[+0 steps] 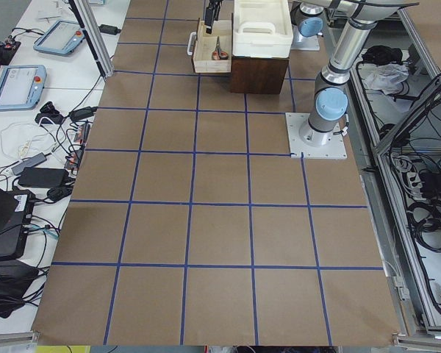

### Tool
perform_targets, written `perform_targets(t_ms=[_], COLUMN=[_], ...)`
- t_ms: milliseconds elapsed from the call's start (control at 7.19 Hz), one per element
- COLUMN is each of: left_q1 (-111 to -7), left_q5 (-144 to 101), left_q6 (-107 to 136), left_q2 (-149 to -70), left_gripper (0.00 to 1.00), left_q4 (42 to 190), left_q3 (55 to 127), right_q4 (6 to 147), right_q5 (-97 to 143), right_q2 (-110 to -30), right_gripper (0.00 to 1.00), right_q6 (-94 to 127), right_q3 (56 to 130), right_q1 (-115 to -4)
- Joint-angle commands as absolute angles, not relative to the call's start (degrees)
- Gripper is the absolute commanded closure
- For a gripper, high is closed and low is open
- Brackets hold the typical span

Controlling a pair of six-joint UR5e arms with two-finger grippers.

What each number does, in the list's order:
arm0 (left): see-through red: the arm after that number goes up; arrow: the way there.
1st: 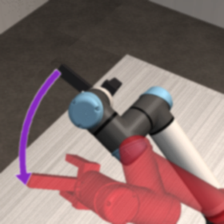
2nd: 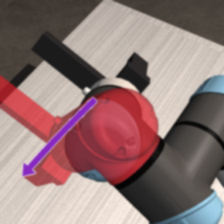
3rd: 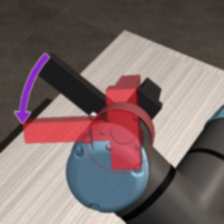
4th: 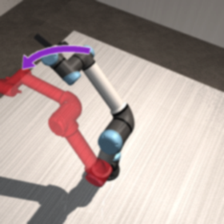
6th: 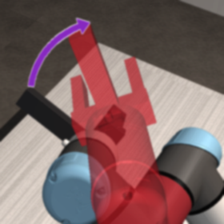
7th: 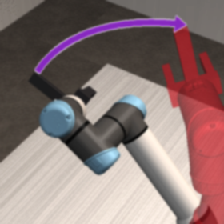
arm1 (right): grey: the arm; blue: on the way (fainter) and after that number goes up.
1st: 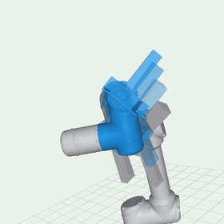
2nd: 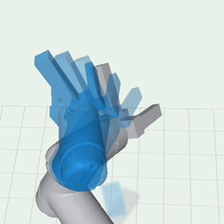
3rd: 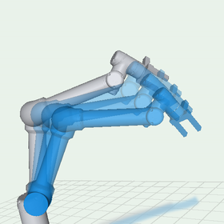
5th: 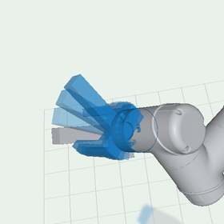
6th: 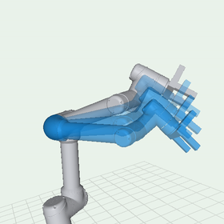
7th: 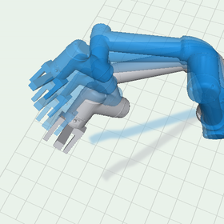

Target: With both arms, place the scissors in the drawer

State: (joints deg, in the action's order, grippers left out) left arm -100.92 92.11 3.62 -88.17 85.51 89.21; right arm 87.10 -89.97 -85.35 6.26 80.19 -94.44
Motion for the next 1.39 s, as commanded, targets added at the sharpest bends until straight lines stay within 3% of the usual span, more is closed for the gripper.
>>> perform_targets(t_ms=[0,417,695,1252], left_q1=[-96.53,-90.28,-90.26,-90.7], left_q5=[92.37,91.5,91.76,91.41], left_q6=[9.49,9.23,11.93,11.95], left_q2=[-84.48,-82.44,-84.81,-84.02], left_gripper=[0.0,0.0,0.0,0.0], left_q4=[82.08,87.45,88.41,89.47], left_q3=[93.59,92.12,88.78,89.21], right_q4=[87.27,87.19,87.45,87.45], right_q5=[-90.09,-90.09,-90.09,-90.17], right_q2=[-85.25,-85.25,-85.25,-85.34], right_gripper=[0.0,0.0,0.0,0.0], right_q6=[6.24,6.24,6.24,6.15], right_q3=[80.24,80.33,80.42,80.42], right_q1=[-94.31,-94.31,-94.31,-94.13])
